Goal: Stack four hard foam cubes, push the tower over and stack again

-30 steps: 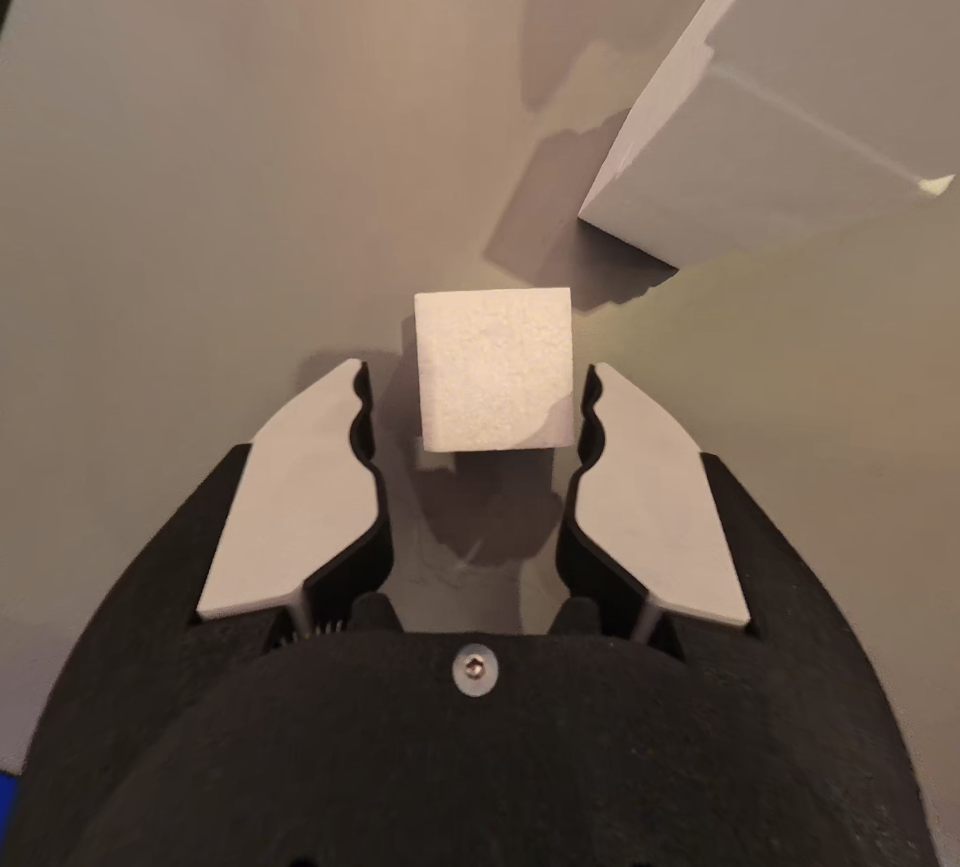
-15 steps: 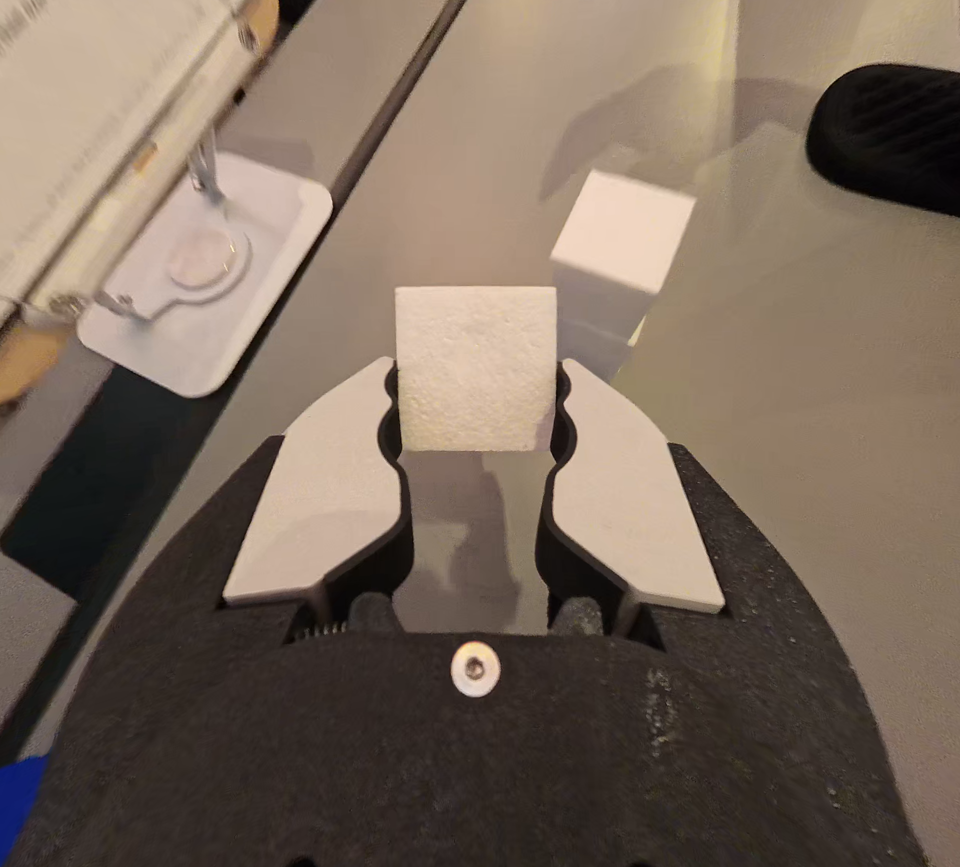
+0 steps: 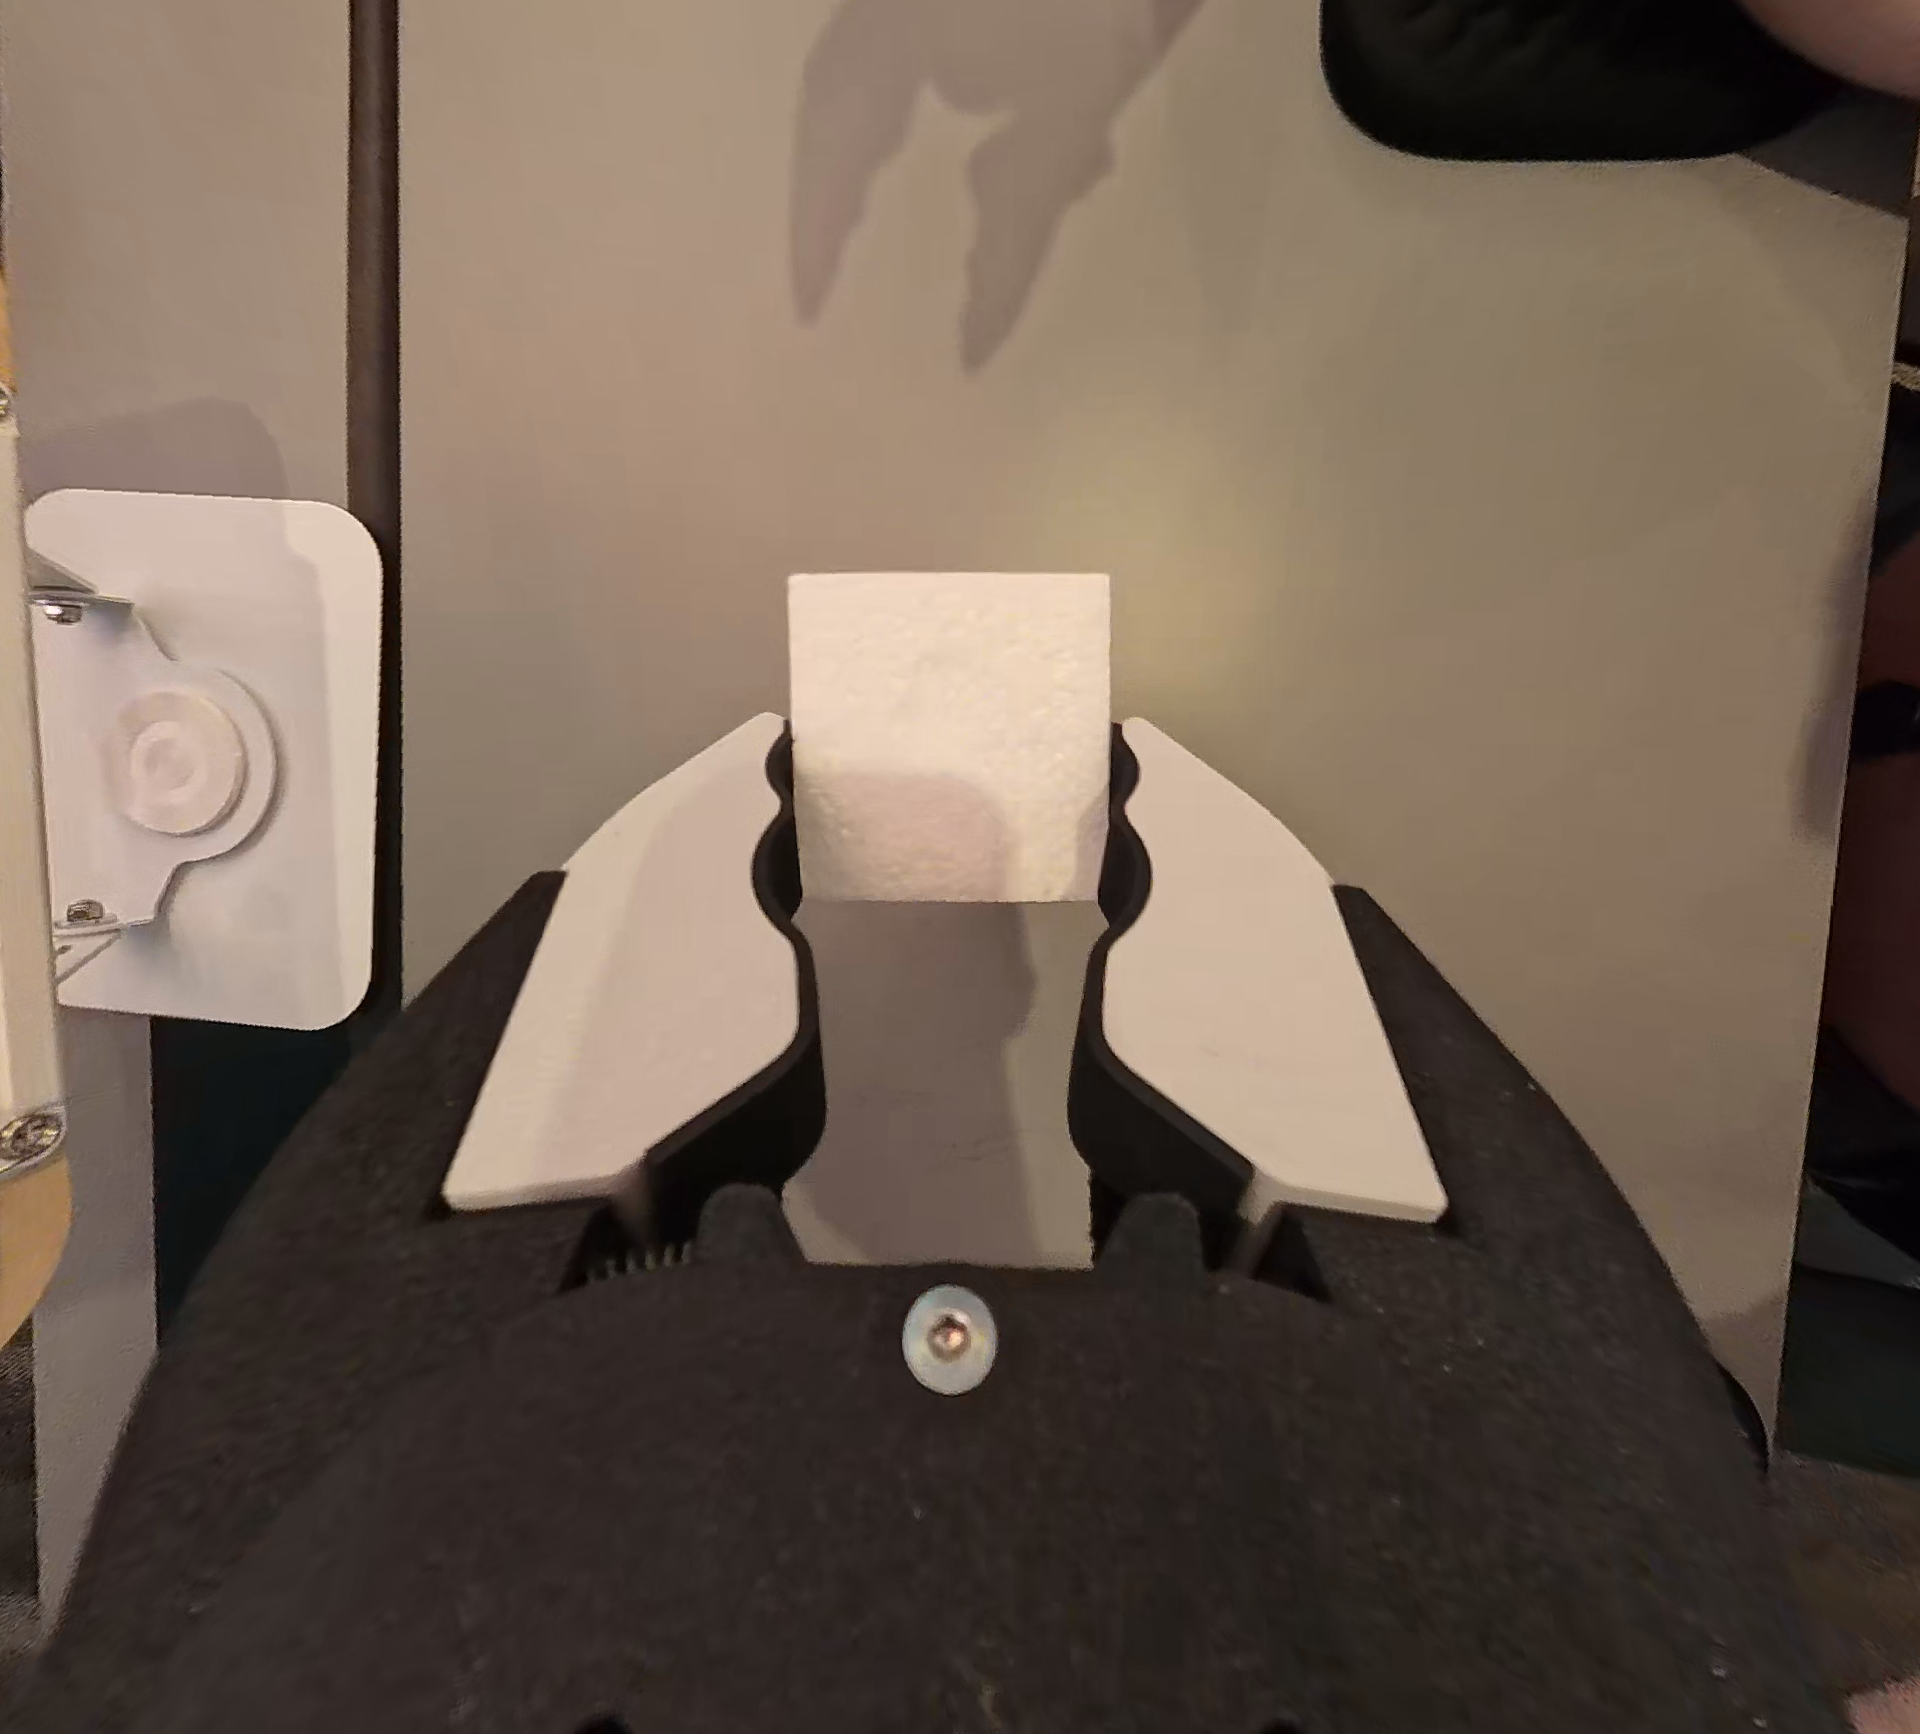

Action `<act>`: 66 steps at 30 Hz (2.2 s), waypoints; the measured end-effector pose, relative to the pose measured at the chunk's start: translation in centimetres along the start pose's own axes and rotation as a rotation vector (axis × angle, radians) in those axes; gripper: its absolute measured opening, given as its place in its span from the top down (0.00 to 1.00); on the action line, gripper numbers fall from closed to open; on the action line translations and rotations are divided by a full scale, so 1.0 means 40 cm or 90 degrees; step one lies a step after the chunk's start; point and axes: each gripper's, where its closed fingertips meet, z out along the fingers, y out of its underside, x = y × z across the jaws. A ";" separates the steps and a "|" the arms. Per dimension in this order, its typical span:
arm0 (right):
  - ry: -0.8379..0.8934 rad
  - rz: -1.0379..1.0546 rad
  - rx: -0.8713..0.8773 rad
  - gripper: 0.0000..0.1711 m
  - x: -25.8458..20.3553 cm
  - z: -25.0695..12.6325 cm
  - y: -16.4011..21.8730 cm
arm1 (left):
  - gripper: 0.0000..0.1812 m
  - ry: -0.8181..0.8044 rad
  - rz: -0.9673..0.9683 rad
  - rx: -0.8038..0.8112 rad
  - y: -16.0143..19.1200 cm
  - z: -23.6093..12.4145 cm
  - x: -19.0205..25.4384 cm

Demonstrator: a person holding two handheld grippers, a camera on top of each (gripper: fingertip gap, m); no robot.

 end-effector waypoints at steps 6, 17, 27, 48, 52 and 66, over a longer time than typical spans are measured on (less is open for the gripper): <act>-0.005 0.003 0.006 0.66 0.003 -0.003 0.002 | 0.69 0.008 0.016 -0.023 -0.003 0.016 0.004; 0.020 0.030 -0.025 0.67 0.051 -0.002 0.050 | 0.60 -0.012 0.020 -0.034 0.010 0.034 0.000; 0.089 0.042 -0.034 0.67 0.102 -0.067 0.078 | 0.65 -0.220 -0.168 0.200 0.141 -0.070 -0.039; 0.282 0.084 -0.024 0.68 0.167 -0.302 0.124 | 1.00 -0.368 -0.258 -0.023 0.134 0.184 -0.041; 0.289 0.081 -0.077 0.68 0.174 -0.287 0.151 | 1.00 -0.395 -0.228 -0.018 0.076 0.183 -0.058; 0.374 0.031 -0.157 0.66 0.171 -0.315 0.147 | 0.81 -0.372 -0.217 -0.006 0.129 0.193 -0.093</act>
